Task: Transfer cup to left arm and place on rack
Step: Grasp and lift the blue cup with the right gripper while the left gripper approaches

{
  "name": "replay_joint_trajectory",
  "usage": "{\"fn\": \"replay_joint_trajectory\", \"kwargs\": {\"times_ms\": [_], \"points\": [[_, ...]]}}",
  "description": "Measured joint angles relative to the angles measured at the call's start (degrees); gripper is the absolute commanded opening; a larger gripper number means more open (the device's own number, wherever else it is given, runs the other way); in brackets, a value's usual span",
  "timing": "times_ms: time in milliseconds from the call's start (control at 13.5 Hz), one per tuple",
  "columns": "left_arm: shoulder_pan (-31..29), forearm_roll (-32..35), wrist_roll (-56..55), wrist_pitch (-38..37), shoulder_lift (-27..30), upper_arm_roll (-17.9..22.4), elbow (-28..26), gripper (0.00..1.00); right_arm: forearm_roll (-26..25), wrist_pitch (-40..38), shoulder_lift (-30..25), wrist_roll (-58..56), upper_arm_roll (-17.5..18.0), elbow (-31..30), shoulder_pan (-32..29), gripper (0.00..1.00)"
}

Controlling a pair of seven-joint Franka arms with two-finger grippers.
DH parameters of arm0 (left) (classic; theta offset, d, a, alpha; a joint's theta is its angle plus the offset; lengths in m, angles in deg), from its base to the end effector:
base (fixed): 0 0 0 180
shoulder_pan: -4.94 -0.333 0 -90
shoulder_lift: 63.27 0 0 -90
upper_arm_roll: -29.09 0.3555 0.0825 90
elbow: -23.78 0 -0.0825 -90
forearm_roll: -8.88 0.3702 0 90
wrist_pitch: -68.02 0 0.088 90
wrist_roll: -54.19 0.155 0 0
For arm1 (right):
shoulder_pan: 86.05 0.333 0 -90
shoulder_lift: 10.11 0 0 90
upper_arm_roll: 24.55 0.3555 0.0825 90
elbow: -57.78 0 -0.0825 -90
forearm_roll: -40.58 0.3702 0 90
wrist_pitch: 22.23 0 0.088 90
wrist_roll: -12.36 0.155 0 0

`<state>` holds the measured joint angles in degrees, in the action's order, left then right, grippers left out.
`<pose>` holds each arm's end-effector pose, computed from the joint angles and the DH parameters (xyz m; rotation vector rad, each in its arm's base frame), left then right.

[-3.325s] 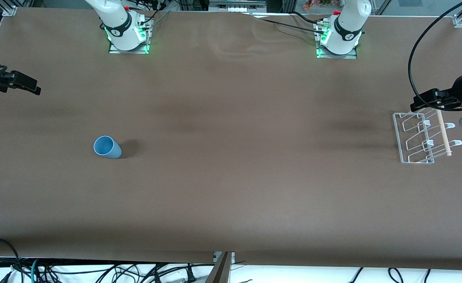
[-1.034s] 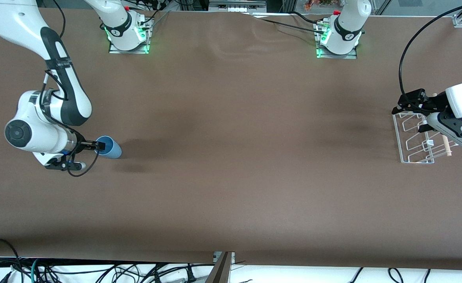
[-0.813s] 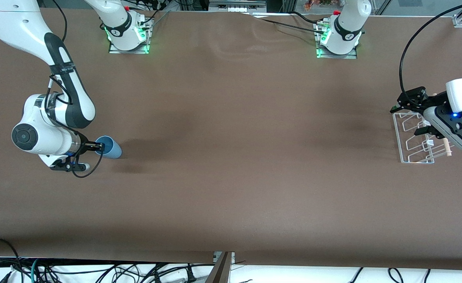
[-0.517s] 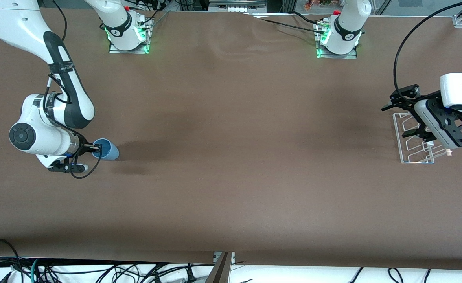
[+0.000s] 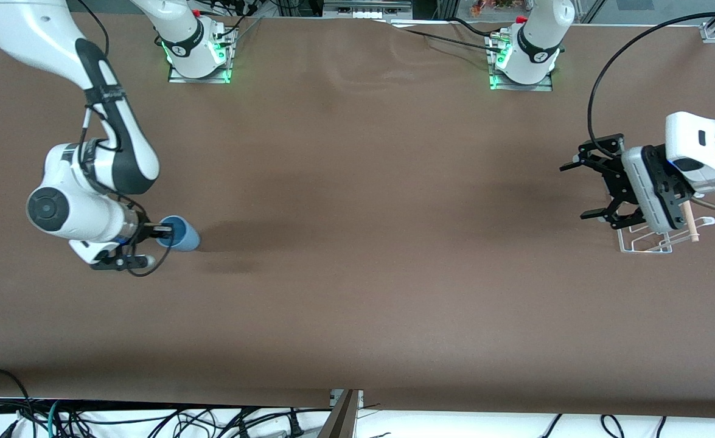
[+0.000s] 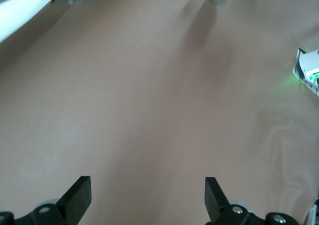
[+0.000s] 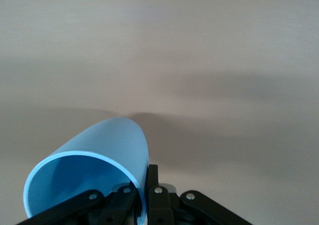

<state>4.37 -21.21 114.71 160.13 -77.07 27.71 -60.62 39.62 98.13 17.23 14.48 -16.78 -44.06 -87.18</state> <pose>0.6160 -0.0831 0.5447 2.2868 -1.2816 0.2329 0.6356 0.0664 0.2767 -3.0924 -0.1209 0.2369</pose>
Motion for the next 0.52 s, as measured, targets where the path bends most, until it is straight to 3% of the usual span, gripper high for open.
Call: {"fn": "replay_joint_trajectory", "kwargs": {"times_ms": [517], "points": [[0.30,-2.35,6.65,11.41,-0.43,-9.94,-4.60,1.00,26.71,-6.66,-1.42,0.07,10.24,4.88,0.62,0.00]]}}
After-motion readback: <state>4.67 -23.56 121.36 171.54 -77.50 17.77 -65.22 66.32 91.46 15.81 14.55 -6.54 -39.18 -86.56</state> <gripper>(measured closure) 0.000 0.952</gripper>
